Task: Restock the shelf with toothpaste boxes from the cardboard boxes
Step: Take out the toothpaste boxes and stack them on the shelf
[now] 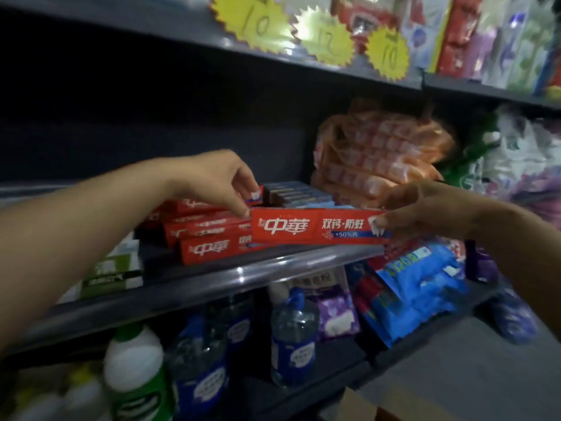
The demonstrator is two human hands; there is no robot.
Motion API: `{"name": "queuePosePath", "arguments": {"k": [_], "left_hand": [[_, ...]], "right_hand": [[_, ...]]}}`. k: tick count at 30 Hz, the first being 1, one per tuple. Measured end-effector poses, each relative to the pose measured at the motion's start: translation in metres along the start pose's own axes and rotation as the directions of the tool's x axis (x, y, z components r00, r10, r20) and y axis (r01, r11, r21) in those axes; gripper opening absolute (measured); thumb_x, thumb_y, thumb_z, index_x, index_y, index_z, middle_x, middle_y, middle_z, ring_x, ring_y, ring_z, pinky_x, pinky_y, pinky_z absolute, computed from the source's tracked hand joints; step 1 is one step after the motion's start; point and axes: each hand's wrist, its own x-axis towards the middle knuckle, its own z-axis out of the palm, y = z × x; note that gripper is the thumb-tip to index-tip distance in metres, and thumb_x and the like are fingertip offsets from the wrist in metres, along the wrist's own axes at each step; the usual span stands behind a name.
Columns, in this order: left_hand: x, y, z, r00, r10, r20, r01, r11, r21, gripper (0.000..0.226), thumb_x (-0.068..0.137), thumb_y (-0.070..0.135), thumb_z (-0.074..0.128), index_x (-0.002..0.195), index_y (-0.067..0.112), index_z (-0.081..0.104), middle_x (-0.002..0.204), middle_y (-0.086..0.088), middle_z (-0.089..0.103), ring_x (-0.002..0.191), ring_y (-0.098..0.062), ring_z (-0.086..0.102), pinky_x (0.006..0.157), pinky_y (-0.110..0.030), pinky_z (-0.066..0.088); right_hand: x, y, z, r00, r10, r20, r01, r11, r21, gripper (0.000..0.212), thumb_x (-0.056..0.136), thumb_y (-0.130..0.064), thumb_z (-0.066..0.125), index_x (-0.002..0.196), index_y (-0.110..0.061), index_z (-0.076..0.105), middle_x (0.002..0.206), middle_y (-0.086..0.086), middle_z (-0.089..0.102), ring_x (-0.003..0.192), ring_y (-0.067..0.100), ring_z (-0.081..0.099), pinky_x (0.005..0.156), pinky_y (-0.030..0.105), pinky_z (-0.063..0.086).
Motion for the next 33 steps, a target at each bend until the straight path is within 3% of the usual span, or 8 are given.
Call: {"name": "queuePosePath", "arguments": {"k": [3,6,9,14,19,22,28,33], "left_hand": [[-0.006,-0.028,-0.022,0.996,-0.076,-0.039,0.074,0.995,-0.06,0.046,0.071,0.005,0.081,0.114,0.014,0.066,0.1,0.001,0.072,0.093,-0.01,0.068,0.092,-0.029,0.053],[-0.006,-0.056,-0.033,0.988,-0.146,-0.054,0.141,0.986,-0.092,0.043,0.071,0.002,0.08,0.111,0.015,0.067,0.098,0.001,0.073,0.092,-0.01,0.069,0.093,-0.032,0.052],[-0.003,-0.079,-0.035,0.977,-0.205,-0.054,0.199,0.974,-0.106,0.042,0.073,0.002,0.079,0.111,0.014,0.066,0.097,0.002,0.073,0.091,-0.01,0.069,0.094,-0.033,0.052],[0.007,-0.108,-0.03,0.959,-0.275,-0.072,0.27,0.96,-0.071,0.038,0.076,0.006,0.077,0.11,0.019,0.066,0.101,0.004,0.07,0.096,-0.01,0.065,0.093,-0.029,0.05],[0.016,-0.127,-0.032,0.938,-0.336,-0.083,0.333,0.942,-0.047,0.042,0.077,0.009,0.077,0.116,0.016,0.065,0.097,0.008,0.068,0.098,-0.011,0.064,0.095,-0.031,0.05],[0.018,-0.137,-0.046,0.932,-0.344,-0.118,0.34,0.939,-0.055,0.041,0.077,0.01,0.077,0.115,0.017,0.065,0.095,0.01,0.067,0.098,-0.011,0.064,0.09,-0.03,0.051],[0.024,-0.151,-0.071,0.925,-0.328,-0.192,0.303,0.942,-0.146,0.039,0.077,0.002,0.076,0.114,0.008,0.066,0.098,-0.003,0.069,0.096,-0.017,0.065,0.081,-0.025,0.051],[0.036,-0.167,-0.076,0.922,-0.333,-0.198,0.295,0.935,-0.198,0.023,0.079,-0.004,0.07,0.101,0.003,0.07,0.086,-0.007,0.069,0.075,-0.012,0.062,0.062,-0.017,0.049]], "right_hand": [[0.033,-0.028,0.023,0.998,-0.054,0.037,0.053,0.998,0.035,0.03,0.071,-0.002,0.07,0.101,0.001,0.062,0.098,0.018,0.069,0.08,0.02,0.07,0.072,0.029,0.059],[0.067,-0.041,0.041,0.993,-0.09,0.079,0.088,0.996,0.026,0.045,0.065,-0.01,0.076,0.106,0.003,0.063,0.106,0.021,0.069,0.094,0.028,0.069,0.081,0.036,0.058],[0.099,-0.047,0.057,0.991,-0.105,0.086,0.106,0.994,-0.008,0.062,0.057,-0.02,0.082,0.111,0.004,0.061,0.11,0.021,0.068,0.098,0.028,0.069,0.081,0.037,0.059],[0.142,-0.052,0.076,0.989,-0.103,0.105,0.108,0.993,-0.045,0.048,0.07,-0.015,0.079,0.113,-0.003,0.062,0.113,0.016,0.067,0.1,0.026,0.069,0.083,0.038,0.058],[0.173,-0.056,0.083,0.987,-0.091,0.136,0.103,0.991,-0.09,0.048,0.065,-0.02,0.08,0.109,-0.008,0.065,0.108,0.013,0.069,0.098,0.024,0.07,0.083,0.04,0.058],[0.189,-0.067,0.081,0.982,-0.101,0.161,0.117,0.989,-0.092,0.045,0.069,-0.019,0.079,0.111,-0.011,0.065,0.108,0.011,0.07,0.1,0.022,0.069,0.083,0.038,0.058],[0.224,-0.097,0.089,0.981,-0.144,0.13,0.151,0.988,-0.044,0.046,0.07,-0.013,0.076,0.113,-0.009,0.062,0.112,0.012,0.067,0.106,0.025,0.065,0.084,0.038,0.058],[0.252,-0.114,0.102,0.973,-0.183,0.14,0.181,0.983,0.023,0.038,0.081,-0.003,0.068,0.117,0.0,0.057,0.113,0.014,0.063,0.109,0.027,0.061,0.078,0.032,0.059]]}}
